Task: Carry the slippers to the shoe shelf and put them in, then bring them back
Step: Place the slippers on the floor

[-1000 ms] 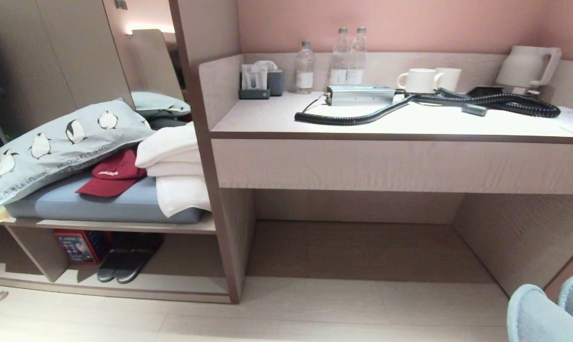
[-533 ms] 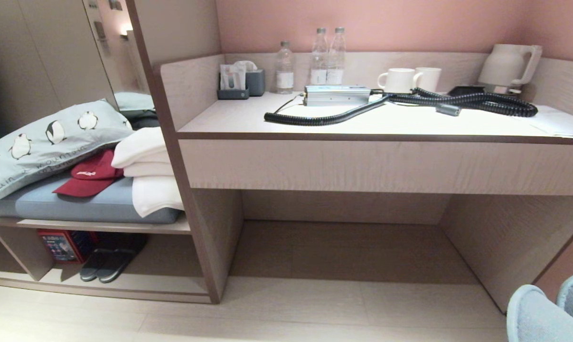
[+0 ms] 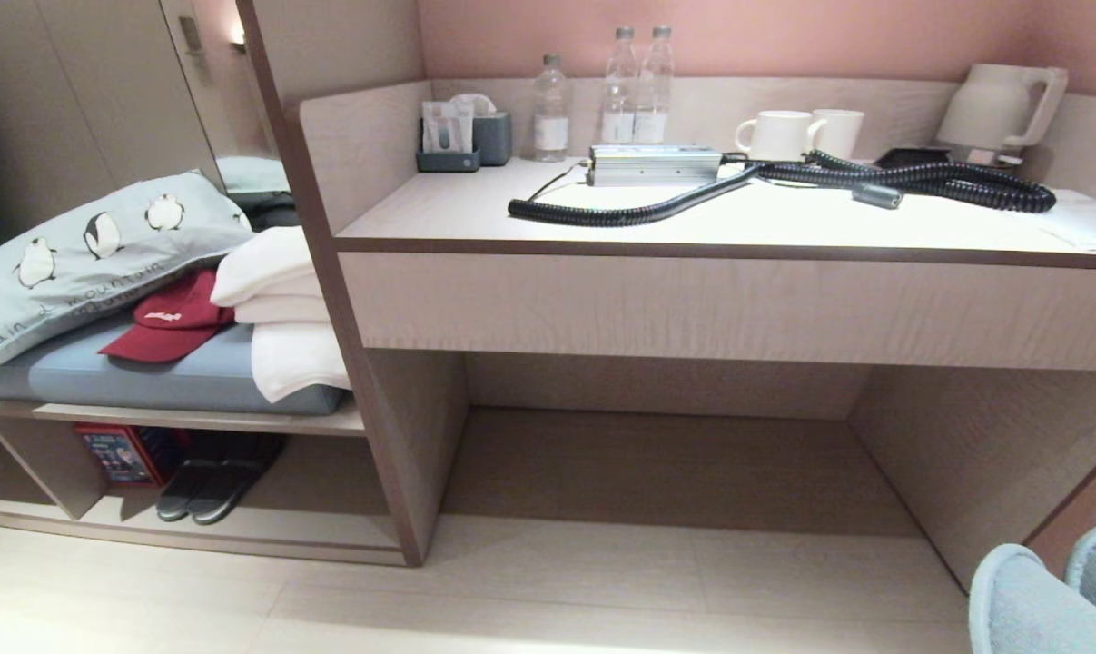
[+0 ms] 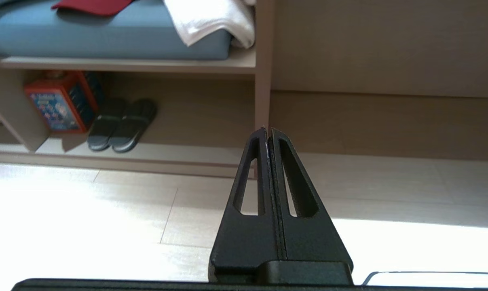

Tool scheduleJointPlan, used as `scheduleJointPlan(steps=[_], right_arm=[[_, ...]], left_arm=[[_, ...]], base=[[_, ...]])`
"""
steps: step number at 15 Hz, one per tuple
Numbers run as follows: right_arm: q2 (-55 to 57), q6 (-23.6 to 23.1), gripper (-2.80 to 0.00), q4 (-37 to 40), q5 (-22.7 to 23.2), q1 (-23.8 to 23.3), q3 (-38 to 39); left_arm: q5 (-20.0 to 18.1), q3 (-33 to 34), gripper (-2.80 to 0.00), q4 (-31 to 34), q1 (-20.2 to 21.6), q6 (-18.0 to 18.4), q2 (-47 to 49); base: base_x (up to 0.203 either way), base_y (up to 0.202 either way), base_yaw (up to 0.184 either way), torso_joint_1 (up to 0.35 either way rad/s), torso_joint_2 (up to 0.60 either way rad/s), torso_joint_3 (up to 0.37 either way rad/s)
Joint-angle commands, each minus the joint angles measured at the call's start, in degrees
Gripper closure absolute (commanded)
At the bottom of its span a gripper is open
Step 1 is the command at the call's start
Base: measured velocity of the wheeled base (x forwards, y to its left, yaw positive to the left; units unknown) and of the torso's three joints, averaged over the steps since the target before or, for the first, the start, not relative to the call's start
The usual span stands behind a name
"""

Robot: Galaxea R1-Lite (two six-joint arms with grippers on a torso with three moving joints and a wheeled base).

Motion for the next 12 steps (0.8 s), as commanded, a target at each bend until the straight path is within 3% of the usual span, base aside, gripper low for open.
scheduleJointPlan(steps=[1,12], right_arm=[[-0.01,-0.04,0.0,0.0,-0.04,-0.02,0.09],[-0.01,-0.13,0.0,0.0,0.05,-0.02,0.09]], left_arm=[[0.04,0.09,0.0,-0.01,0.0,-0.16,0.07],[0.01,0.09,0.0,-0.01,0.06,-0.07,0.07]], base=[[0.0,0.0,0.0,0.002,0.0,-0.198],[0.0,0.0,0.0,0.005,0.0,-0.198]])
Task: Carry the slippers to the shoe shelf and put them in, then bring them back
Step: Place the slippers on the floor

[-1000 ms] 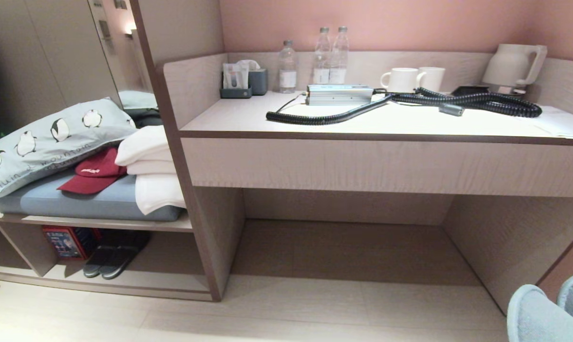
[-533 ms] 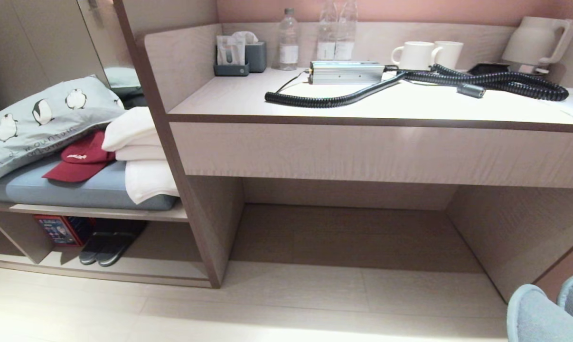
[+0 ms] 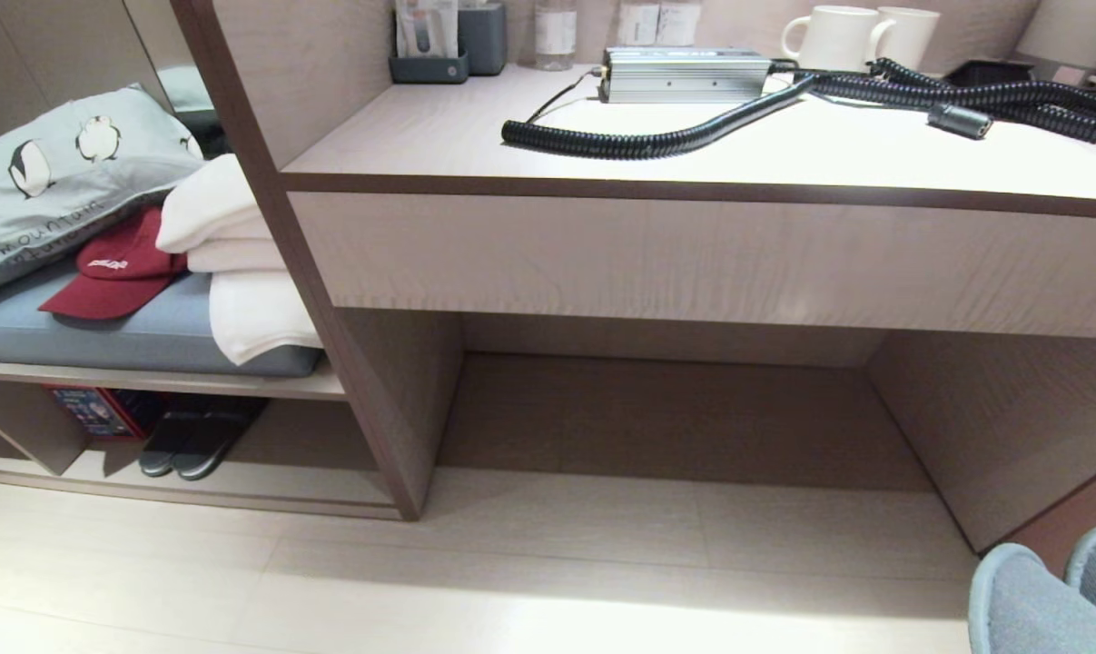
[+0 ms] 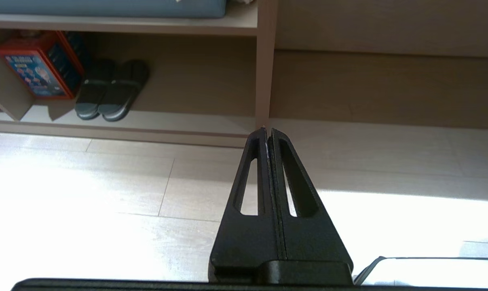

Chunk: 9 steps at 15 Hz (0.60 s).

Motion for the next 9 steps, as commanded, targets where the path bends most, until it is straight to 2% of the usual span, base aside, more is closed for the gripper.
scheduleJointPlan(steps=[1,9], right_arm=[[-0.01,-0.08,0.0,-0.07,0.03,0.01,0.01],[0.06,-0.08,0.0,-0.09,0.03,0.0,0.0]], left_arm=[[-0.03,0.09,0.0,0.02,0.06,0.03,0.08],[0.0,0.09,0.0,0.02,0.02,-0.02,0.07]], base=[[0.0,0.0,0.0,0.003,0.0,-0.212],[0.0,0.0,0.0,0.002,0.0,-0.197]])
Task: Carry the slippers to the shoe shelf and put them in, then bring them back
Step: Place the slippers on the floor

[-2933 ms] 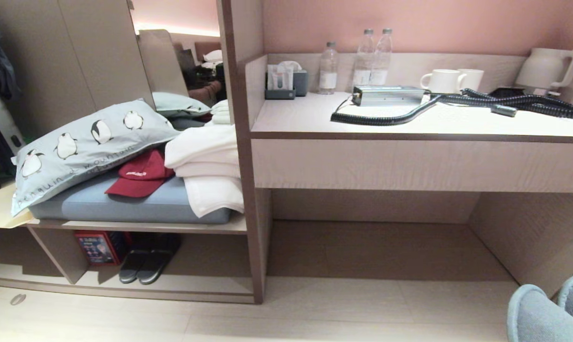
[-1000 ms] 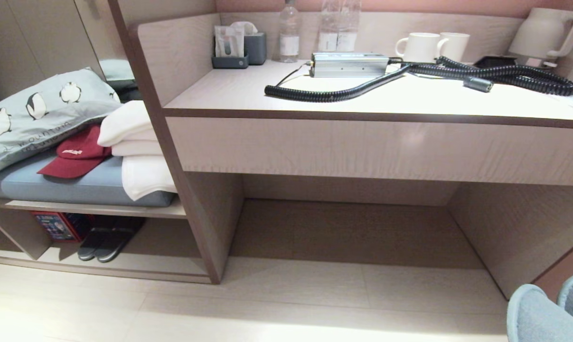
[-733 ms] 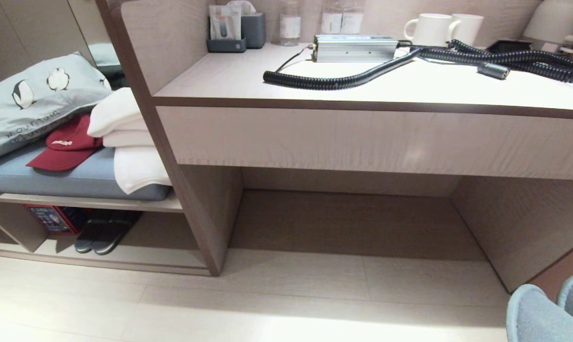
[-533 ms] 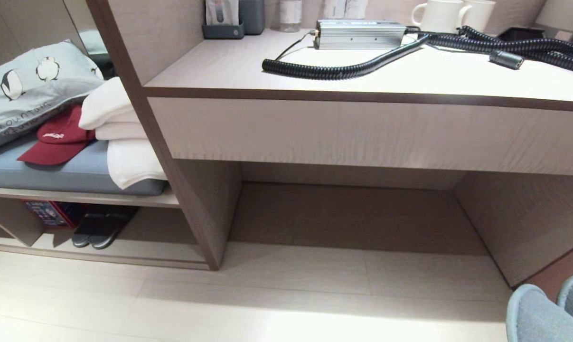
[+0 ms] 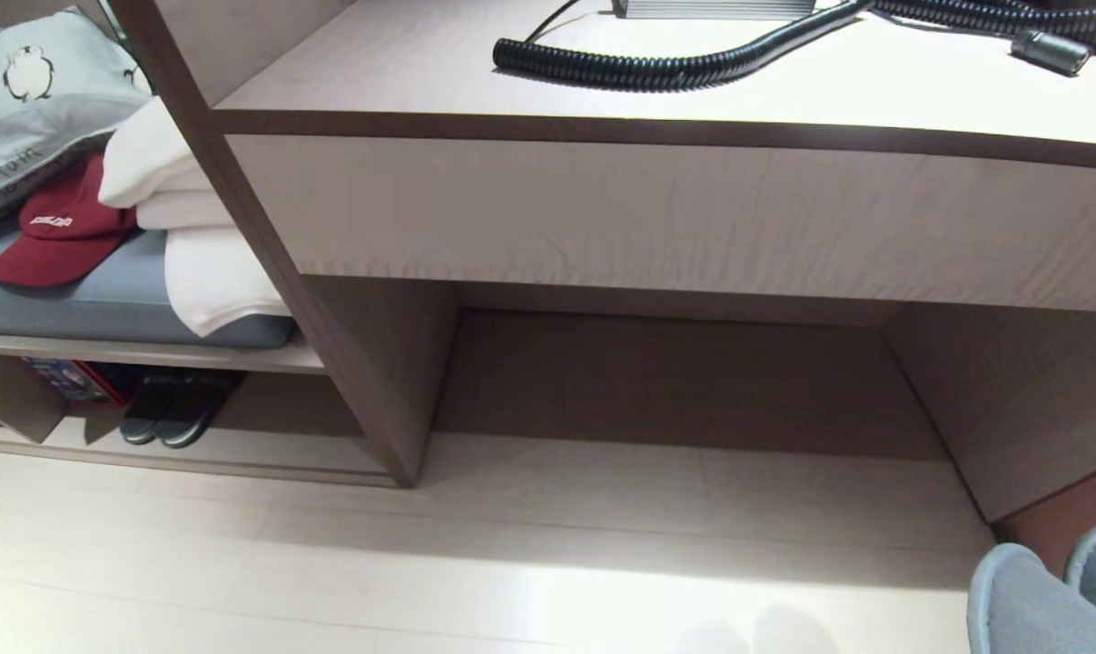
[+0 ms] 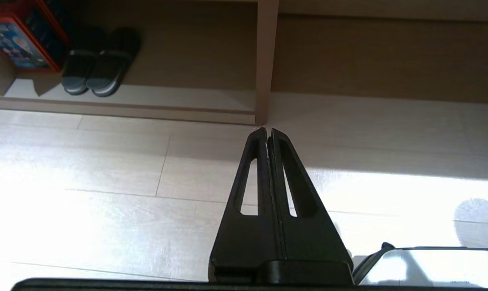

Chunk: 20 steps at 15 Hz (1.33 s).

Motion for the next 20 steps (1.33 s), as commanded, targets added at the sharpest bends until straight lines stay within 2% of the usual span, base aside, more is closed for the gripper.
scheduleJointPlan(steps=[1,20], right_arm=[[0.07,-0.06,0.0,0.0,0.05,-0.01,0.0],[-0.06,0.3,0.0,-0.17,-0.39,-0.05,0.09]], left_arm=[[-0.03,0.09,0.0,0.02,0.0,-0.03,0.05],[0.13,0.09,0.0,-0.09,0.04,-0.72,0.13]], base=[[0.0,0.0,0.0,0.006,0.0,-0.2],[0.0,0.0,0.0,0.003,0.0,-0.195]])
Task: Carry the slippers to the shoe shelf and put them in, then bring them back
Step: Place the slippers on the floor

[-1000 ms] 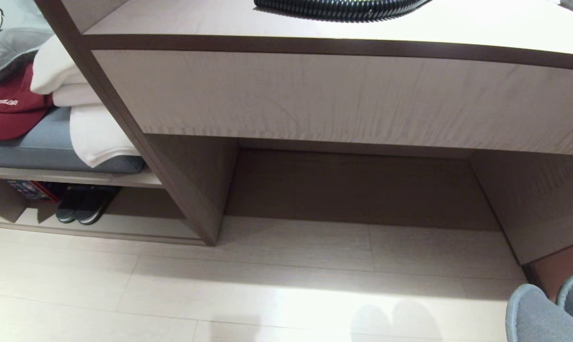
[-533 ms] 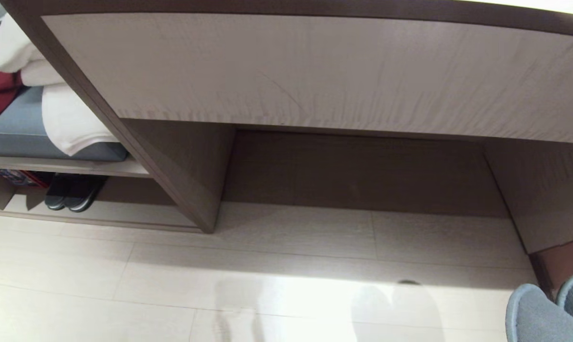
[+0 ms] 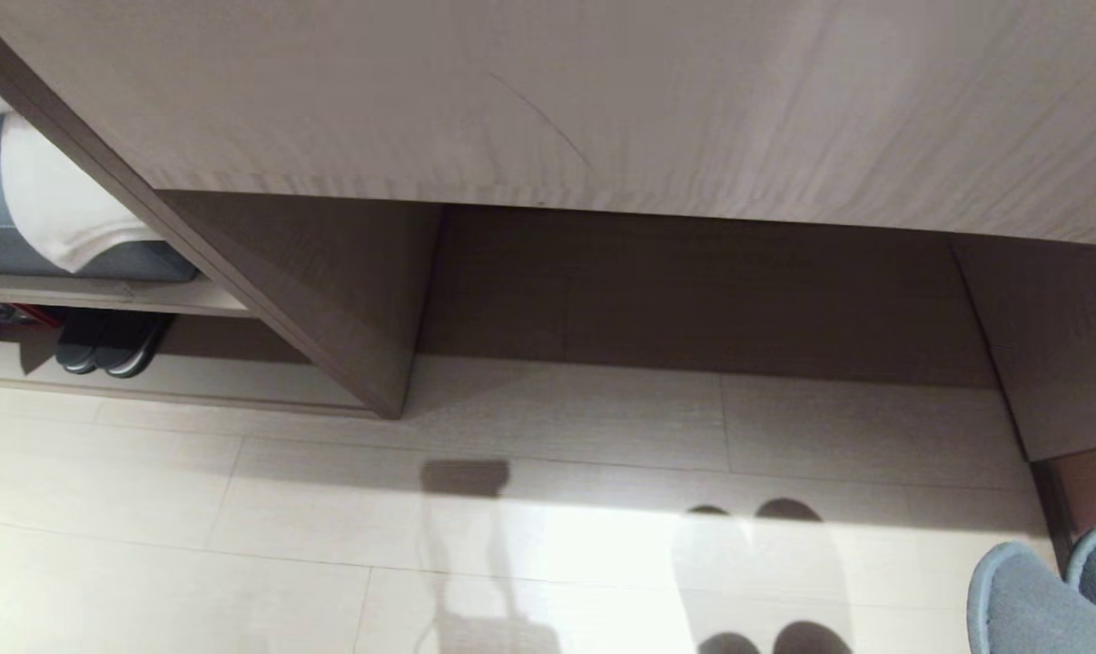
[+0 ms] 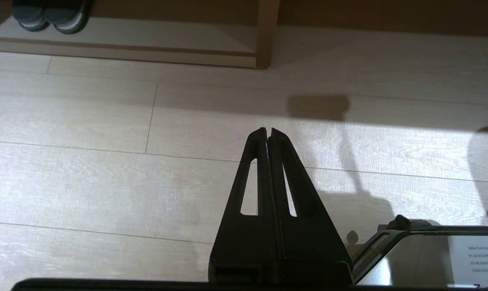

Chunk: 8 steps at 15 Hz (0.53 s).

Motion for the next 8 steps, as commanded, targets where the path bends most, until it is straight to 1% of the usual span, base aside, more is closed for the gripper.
scheduleJointPlan(steps=[1,2,3,6,8], right_arm=[[-0.02,3.07,0.0,-0.21,-1.07,-0.13,0.04],[0.02,3.26,0.0,-0.15,-1.07,-0.17,0.02],[-0.01,-0.09,0.0,-0.07,-0.59,-0.2,0.01],[-0.01,-0.03,0.0,-0.01,-0.22,-0.21,0.0],[-0.01,-0.12,0.0,-0.01,-0.13,-0.21,0.0]], left_arm=[[0.12,0.06,0.0,-0.13,0.07,-1.96,0.2],[0.01,0.07,0.0,0.09,0.08,1.19,0.19],[-0.16,0.09,0.0,0.29,0.09,2.92,0.07],[-0.01,0.09,0.0,0.04,0.09,0.39,0.0],[-0.07,0.09,0.0,0.04,0.09,0.4,0.0]], base=[[0.0,0.0,0.0,0.009,0.0,-0.199],[0.0,0.0,0.0,0.003,0.0,-0.188],[0.0,0.0,0.0,0.002,0.0,-0.201],[0.0,0.0,0.0,0.0,0.0,-0.196],[0.0,0.0,0.0,0.003,0.0,-0.201]])
